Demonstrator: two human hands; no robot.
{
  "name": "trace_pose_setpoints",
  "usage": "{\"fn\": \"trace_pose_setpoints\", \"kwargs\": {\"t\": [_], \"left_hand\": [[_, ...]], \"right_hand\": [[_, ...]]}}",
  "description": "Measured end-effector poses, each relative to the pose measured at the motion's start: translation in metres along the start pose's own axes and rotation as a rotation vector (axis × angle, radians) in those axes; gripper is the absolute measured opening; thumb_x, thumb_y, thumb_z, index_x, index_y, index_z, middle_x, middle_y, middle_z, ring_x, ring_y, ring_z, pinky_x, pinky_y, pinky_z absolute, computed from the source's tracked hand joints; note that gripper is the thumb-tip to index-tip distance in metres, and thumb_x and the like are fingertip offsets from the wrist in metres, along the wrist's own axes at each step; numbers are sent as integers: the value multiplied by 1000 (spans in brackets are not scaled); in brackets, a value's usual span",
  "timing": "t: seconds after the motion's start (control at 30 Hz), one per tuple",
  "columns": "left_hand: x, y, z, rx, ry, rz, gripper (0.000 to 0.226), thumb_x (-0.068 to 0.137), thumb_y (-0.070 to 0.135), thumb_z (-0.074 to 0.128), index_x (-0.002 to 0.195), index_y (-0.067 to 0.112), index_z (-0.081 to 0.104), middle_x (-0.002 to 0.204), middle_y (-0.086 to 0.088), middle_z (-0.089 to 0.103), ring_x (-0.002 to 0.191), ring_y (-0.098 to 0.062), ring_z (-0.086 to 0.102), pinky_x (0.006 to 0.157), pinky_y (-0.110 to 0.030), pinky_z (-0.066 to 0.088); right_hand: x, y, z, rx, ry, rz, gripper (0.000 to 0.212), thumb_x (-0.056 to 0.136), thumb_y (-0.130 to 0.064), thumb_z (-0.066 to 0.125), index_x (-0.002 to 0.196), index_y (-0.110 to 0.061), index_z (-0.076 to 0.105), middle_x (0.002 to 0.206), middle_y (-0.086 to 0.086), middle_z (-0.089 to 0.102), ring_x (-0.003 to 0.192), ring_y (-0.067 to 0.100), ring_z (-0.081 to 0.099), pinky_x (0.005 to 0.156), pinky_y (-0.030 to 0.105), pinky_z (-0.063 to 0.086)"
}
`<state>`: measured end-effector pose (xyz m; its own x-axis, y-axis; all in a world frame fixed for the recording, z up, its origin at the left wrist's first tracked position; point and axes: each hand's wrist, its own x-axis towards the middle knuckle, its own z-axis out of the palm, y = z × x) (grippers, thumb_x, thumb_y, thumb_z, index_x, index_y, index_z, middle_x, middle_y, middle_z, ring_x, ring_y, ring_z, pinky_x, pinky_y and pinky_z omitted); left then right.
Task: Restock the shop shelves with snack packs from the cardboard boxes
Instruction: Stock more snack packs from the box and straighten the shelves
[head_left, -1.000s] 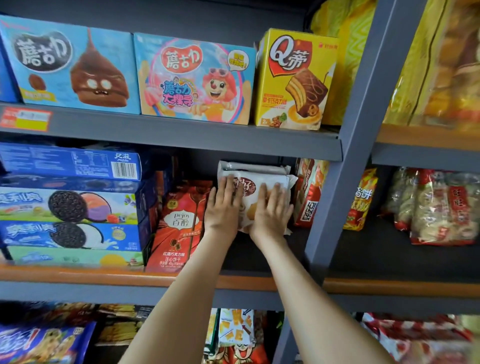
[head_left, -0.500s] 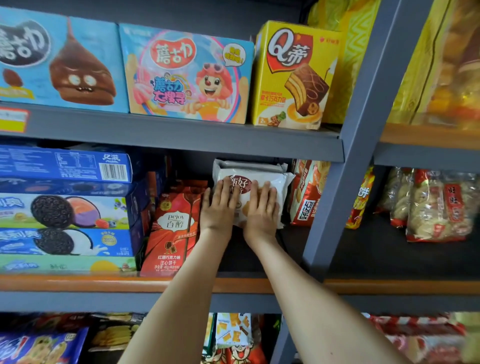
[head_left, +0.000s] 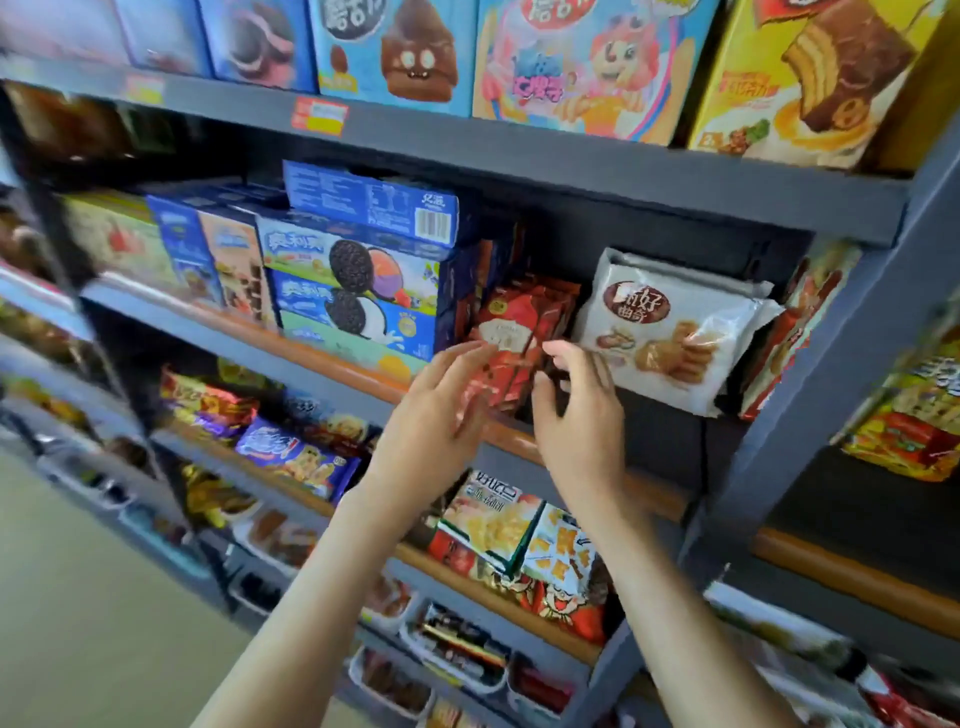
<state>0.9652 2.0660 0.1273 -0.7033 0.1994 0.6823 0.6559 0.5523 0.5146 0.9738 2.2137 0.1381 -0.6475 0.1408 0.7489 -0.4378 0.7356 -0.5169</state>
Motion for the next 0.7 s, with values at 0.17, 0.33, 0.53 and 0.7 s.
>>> {"fn": "trace_pose_setpoints", "kwargs": {"t": [0.17, 0.33, 0.53, 0.7], "left_hand": [[-94, -11, -16, 13, 165, -430, 34, 95, 16, 50, 129, 18, 53, 122, 1, 58, 109, -14, 60, 94, -35, 49], [-208, -1, -24, 69, 371, -857, 30, 93, 3, 52, 117, 20, 58, 107, 1, 65, 88, -9, 62, 86, -30, 51], [-374, 34, -30, 219, 534, -1348, 30, 95, 9, 51, 124, 14, 57, 113, 1, 62, 100, -12, 60, 90, -25, 47], [-508, 56, -33, 303, 652, -1723, 29, 94, 9, 51, 123, 9, 57, 114, -8, 65, 109, -23, 61, 90, -29, 45]], "right_hand": [[-55, -40, 34, 300, -229, -119, 23, 89, -9, 53, 110, -6, 61, 107, 5, 60, 98, 26, 61, 84, 40, 51], [-143, -57, 71, 421, -589, -141, 25, 84, -6, 58, 109, -4, 62, 104, 10, 62, 97, 31, 62, 80, 43, 52], [-269, -76, 99, 437, -1131, -201, 31, 91, -7, 57, 122, -4, 56, 118, 12, 57, 112, 28, 54, 94, 34, 42], [-371, -90, 120, 387, -1500, -222, 37, 93, -11, 57, 129, -7, 51, 125, 9, 52, 115, 25, 53, 93, 27, 38]]}}
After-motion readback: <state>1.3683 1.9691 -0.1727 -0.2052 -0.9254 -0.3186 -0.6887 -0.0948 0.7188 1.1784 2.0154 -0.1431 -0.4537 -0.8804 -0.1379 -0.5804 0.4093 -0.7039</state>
